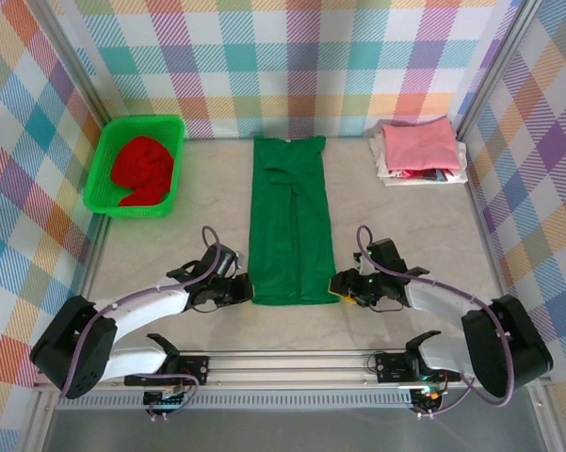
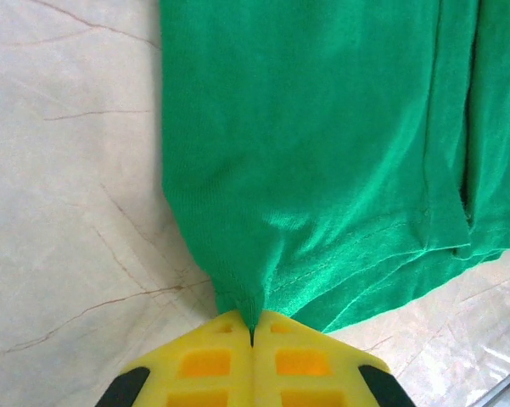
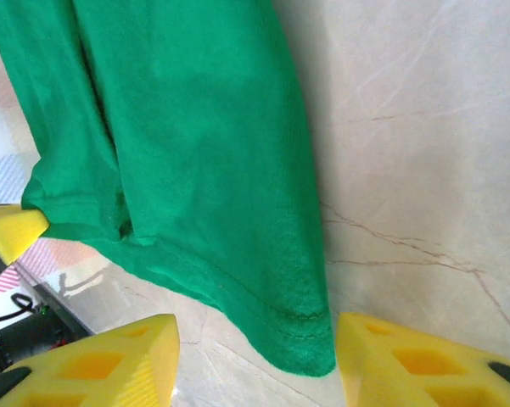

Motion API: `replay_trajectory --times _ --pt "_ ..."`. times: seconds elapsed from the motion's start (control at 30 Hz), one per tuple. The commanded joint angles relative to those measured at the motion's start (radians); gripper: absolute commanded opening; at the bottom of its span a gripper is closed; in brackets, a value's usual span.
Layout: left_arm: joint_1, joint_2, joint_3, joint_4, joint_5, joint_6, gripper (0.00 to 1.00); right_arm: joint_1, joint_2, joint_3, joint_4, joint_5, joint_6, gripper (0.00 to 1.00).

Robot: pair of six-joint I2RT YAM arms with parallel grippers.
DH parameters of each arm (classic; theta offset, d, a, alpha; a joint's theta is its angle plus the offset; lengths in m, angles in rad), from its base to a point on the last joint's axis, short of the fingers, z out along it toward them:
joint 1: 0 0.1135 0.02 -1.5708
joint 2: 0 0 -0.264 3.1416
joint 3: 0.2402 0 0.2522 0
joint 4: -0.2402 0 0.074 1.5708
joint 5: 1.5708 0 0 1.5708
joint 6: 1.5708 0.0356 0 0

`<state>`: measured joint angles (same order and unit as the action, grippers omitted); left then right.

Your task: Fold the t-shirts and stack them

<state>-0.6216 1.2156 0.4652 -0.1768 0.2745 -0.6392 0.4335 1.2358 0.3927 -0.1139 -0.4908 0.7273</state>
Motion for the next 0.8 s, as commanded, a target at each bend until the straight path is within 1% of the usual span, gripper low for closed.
replay_trajectory --times 0.0,0.1,0.23,0.33,0.47,0.57,0.63,0.7,0.77 --pt "-0.015 -0.020 -0.027 0.003 -0.019 0.009 0.00 0.007 0.062 0.006 0.062 -0.083 0.030 0.50" --pt "-0.015 -0.022 -0.038 0.015 -0.013 0.002 0.00 0.013 0.100 0.020 0.066 -0.079 0.026 0.47" --pt "-0.015 -0.027 -0.051 0.026 -0.015 -0.007 0.00 0.013 0.073 0.027 0.035 -0.025 0.018 0.46" --pt "-0.015 -0.030 -0.055 0.026 -0.021 -0.009 0.00 0.012 0.057 0.031 0.019 -0.018 0.013 0.44" --pt "-0.015 -0.030 -0.060 0.040 -0.025 -0.010 0.00 0.016 0.090 0.035 0.055 -0.046 0.014 0.36" --pt "-0.015 -0.024 -0.059 0.049 -0.017 -0.008 0.00 0.036 0.112 0.059 0.065 -0.049 0.010 0.28" --pt "-0.015 -0.023 -0.060 0.053 -0.017 -0.007 0.00 0.055 0.125 0.081 0.058 -0.044 0.003 0.25" --pt "-0.015 -0.029 -0.062 0.051 -0.016 -0.005 0.00 0.067 0.139 0.099 0.042 -0.028 0.004 0.18" --pt "-0.015 -0.045 -0.063 0.033 -0.025 -0.004 0.00 0.068 0.144 0.107 0.011 -0.007 0.007 0.13"
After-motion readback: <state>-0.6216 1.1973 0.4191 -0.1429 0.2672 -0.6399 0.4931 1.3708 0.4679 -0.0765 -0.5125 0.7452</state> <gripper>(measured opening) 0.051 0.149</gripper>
